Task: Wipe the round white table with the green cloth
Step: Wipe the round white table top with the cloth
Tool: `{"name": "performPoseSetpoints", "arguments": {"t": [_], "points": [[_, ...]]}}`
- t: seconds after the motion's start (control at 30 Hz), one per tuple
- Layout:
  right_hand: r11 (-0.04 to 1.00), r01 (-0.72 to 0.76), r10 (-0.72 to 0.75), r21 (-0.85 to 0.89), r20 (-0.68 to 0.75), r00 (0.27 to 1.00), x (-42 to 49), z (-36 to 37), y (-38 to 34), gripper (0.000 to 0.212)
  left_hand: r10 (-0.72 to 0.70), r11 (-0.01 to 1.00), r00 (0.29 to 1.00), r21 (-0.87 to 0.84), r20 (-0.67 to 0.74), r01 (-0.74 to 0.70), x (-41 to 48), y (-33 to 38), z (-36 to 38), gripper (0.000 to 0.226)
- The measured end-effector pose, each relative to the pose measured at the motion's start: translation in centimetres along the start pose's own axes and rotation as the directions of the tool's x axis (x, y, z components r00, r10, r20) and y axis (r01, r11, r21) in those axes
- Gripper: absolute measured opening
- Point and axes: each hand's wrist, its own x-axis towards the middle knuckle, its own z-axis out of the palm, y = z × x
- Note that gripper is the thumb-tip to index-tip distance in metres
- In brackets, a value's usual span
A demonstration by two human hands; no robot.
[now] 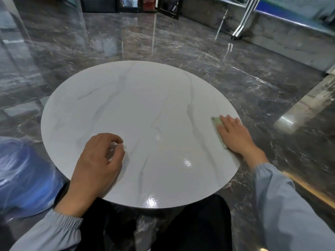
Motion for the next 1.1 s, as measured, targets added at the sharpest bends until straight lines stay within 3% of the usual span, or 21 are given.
{"name": "performPoseSetpoints", "arguments": {"t": [0.07, 0.17, 0.2, 0.27, 0.33, 0.4, 0.47, 0.5, 0.53, 0.6, 0.7, 0.8, 0.87, 0.97, 1.03, 1.1], "points": [[0.996, -0.089, 0.09, -0.004, 0.024, 0.996, 1.9, -0.6, 1.1, 0.064, -0.002, 1.0, 1.0, -0.009, -0.009, 0.002, 0.1, 0.1, 0.0, 0.012], [0.986, -0.163, 0.162, 0.031, 0.049, 0.986, 2.4, -0.6, -3.1, 0.061, -0.015, 1.0, 1.0, -0.017, -0.021, 0.015, 0.0, 0.0, -0.1, 0.013], [0.995, -0.104, 0.103, 0.012, 0.063, 0.993, 1.9, -0.4, -5.5, 0.06, -0.018, 1.0, 0.999, -0.024, -0.028, 0.018, 0.0, 0.0, -0.1, 0.014], [0.979, 0.163, -0.155, -0.124, 0.067, 0.986, -0.7, 1.0, -11.2, 0.06, -0.016, 0.999, 0.998, -0.031, -0.057, 0.014, 0.1, 0.0, -0.1, 0.015], [0.854, 0.483, -0.474, -0.193, 0.093, 0.876, -5.5, 3.7, -17.0, 0.062, -0.009, 1.0, 0.995, -0.029, -0.101, 0.006, 0.2, -0.2, -0.1, 0.013], [0.67, 0.736, -0.722, -0.094, 0.149, 0.676, -11.0, 5.9, -20.8, 0.063, -0.003, 0.999, 0.991, -0.035, -0.136, -0.002, 0.2, -0.6, -0.3, 0.008], [0.553, 0.833, -0.821, 0.017, 0.178, 0.542, -13.2, 6.3, -21.2, 0.062, -0.012, 0.998, 0.99, -0.059, -0.139, 0.004, 0.2, -0.8, -0.4, 0.012], [0.551, 0.834, -0.827, 0.035, 0.158, 0.54, -12.6, 6.0, -20.4, 0.061, -0.017, 0.998, 0.99, -0.062, -0.137, 0.009, 0.3, -1.0, -0.4, 0.011], [0.596, 0.803, -0.798, 0.023, 0.127, 0.588, -11.1, 5.5, -19.1, 0.061, -0.019, 0.998, 0.991, -0.06, -0.132, 0.012, 0.2, -1.1, -0.3, 0.009], [0.745, 0.666, -0.662, -0.037, 0.079, 0.745, -6.5, 4.0, -15.5, 0.059, -0.027, 0.999, 0.992, -0.05, -0.12, 0.021, 0.2, -1.2, -0.1, 0.01], [0.948, 0.307, -0.307, -0.082, 0.019, 0.952, 1.2, 1.4, -6.7, 0.057, -0.021, 0.998, 0.991, -0.057, -0.13, 0.014, 0.1, -1.1, -0.1, 0.007], [0.998, -0.056, 0.056, -0.022, -0.006, 0.998, 5.9, -0.6, 0.3, 0.062, 0.001, 0.997, 0.989, -0.072, -0.146, -0.012, 0.1, -1.0, -0.1, 0.01], [0.987, -0.163, 0.163, -0.01, 0.024, 0.986, 7.5, -0.8, 0.7, 0.063, -0.008, 0.996, 0.99, -0.089, -0.14, -0.005, 0.1, -1.0, -0.1, 0.01], [0.998, -0.065, 0.065, 0.002, 0.051, 0.997, 7.1, -0.4, -5.4, 0.062, -0.012, 0.995, 0.988, -0.099, -0.156, -0.003, 0.2, -1.0, -0.1, 0.011], [0.972, 0.218, -0.214, -0.091, 0.05, 0.976, 4.7, 0.8, -11.7, 0.062, -0.017, 0.994, 0.984, -0.106, -0.179, -0.002, 0.2, -0.8, -0.1, 0.01], [0.827, 0.526, -0.521, -0.199, 0.081, 0.849, -0.3, 3.4, -18.4, 0.062, -0.041, 0.992, 0.98, -0.127, -0.193, 0.017, 0.2, -0.9, -0.3, 0.011]]}}
